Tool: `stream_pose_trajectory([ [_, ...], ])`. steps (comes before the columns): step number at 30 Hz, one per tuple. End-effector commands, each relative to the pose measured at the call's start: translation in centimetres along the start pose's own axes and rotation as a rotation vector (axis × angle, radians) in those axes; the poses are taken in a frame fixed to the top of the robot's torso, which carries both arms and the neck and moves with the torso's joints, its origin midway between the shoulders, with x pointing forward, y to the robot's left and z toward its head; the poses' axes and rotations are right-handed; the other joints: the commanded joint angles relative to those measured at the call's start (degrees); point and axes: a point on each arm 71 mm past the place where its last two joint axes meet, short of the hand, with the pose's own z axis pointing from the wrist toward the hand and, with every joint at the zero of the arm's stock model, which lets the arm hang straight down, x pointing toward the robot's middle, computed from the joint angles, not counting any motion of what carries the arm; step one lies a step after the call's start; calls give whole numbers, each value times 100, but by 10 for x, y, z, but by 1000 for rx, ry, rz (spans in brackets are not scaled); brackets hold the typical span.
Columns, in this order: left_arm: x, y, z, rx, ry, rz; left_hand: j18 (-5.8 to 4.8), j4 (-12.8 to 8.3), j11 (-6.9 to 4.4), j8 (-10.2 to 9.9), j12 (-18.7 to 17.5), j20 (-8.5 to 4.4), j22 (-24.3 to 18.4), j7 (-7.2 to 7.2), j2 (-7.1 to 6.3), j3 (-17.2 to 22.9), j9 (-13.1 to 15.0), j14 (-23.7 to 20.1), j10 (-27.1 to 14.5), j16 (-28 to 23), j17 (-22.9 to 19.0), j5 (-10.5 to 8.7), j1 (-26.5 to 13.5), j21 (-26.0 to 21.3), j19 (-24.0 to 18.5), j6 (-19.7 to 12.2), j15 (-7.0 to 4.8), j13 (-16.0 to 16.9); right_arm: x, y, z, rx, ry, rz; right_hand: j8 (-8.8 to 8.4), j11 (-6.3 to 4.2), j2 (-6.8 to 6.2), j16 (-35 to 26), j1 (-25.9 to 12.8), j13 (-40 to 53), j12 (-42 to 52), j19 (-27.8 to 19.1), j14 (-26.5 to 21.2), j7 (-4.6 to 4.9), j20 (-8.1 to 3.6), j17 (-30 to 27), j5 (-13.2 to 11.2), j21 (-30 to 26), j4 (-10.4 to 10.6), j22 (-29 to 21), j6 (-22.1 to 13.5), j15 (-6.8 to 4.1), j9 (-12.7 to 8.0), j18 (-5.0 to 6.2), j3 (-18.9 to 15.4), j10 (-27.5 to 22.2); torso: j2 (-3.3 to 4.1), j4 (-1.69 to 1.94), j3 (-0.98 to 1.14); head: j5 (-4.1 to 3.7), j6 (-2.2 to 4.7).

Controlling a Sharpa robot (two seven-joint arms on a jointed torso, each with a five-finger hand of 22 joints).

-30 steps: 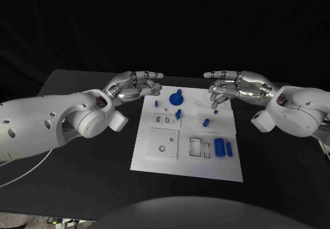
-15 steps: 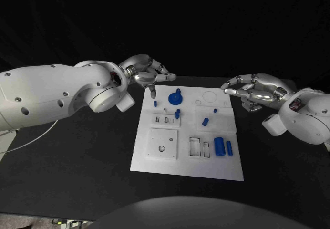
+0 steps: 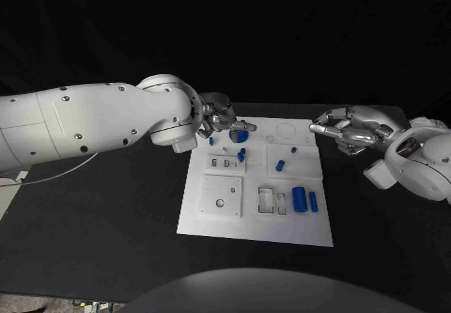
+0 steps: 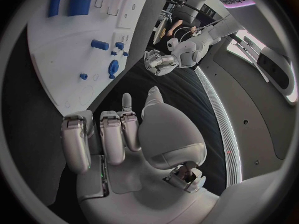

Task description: Assemble the parts on the task board

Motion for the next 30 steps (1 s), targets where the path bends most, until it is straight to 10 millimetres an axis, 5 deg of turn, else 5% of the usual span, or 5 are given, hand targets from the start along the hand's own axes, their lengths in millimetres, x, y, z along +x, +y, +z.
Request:
stream_pose_trajectory([
  [1, 4, 8, 2, -199, 89, 142, -217, -21, -515, -97, 583, -45, 834, -15, 27, -33, 80, 571, 1021, 14, 1505, 194, -7, 353, 546, -18, -96, 2322, 2, -2, 0, 30, 19, -42, 15, -227, -8, 19, -64, 1466, -7, 617, 587, 1, 11, 1506, 7, 20, 37, 1506, -47, -8, 10, -78, 1, 830, 3, -8, 10, 11, 0],
  [5, 7, 6, 7, -260, 134, 159, -245, -25, -524, -333, 583, -77, 991, -9, 40, -17, 136, 571, 1021, 14, 1505, 583, 106, 425, 635, -36, -120, 2322, 4, -1, 1, 35, 27, -41, 6, -220, 5, 19, -88, 1466, -7, 617, 587, 9, 16, 1506, 26, 20, 39, 1506, -67, -3, 16, -78, -10, 830, -8, -11, 5, 12, 0],
  [12, 8, 3, 13, -319, 163, 165, -354, -27, -556, -426, 583, -103, 1511, -42, 27, -19, 265, 571, 1021, 14, 1505, 763, 172, 621, 976, 92, -151, 2322, 7, -1, 4, 48, 49, -40, -24, -207, 23, 19, -106, 1466, -7, 617, 587, 22, 28, 1506, 90, 20, 31, 1506, -122, 10, 25, -78, -23, 830, -23, -18, -10, 31, 0],
  [17, 7, 1, 18, -336, 166, 162, -386, -26, -588, -512, 583, -138, 1666, -67, 30, 12, 423, 571, 1021, 14, 1505, 1098, 258, 680, 1076, 113, -186, 2322, 8, -1, 7, 55, 60, -36, -40, -199, 39, 19, -102, 1466, -7, 617, 587, 31, 36, 1506, 156, 20, 26, 1506, -149, 18, 32, -78, -23, 830, -34, -13, -10, 37, 0],
  [30, 10, -1, 30, -355, 186, 121, -381, -21, -518, -903, 583, -106, 1644, 32, 50, 14, 473, 571, 1021, 14, 1505, 1105, 239, 664, 1049, -66, -137, 2322, 10, -2, 10, 72, 75, -28, -83, -175, 79, 19, -127, 1466, -7, 581, 587, 58, 57, 1506, 296, -14, 40, 1491, -213, 39, 45, -67, -33, 830, -47, 3, -13, 34, 0],
])
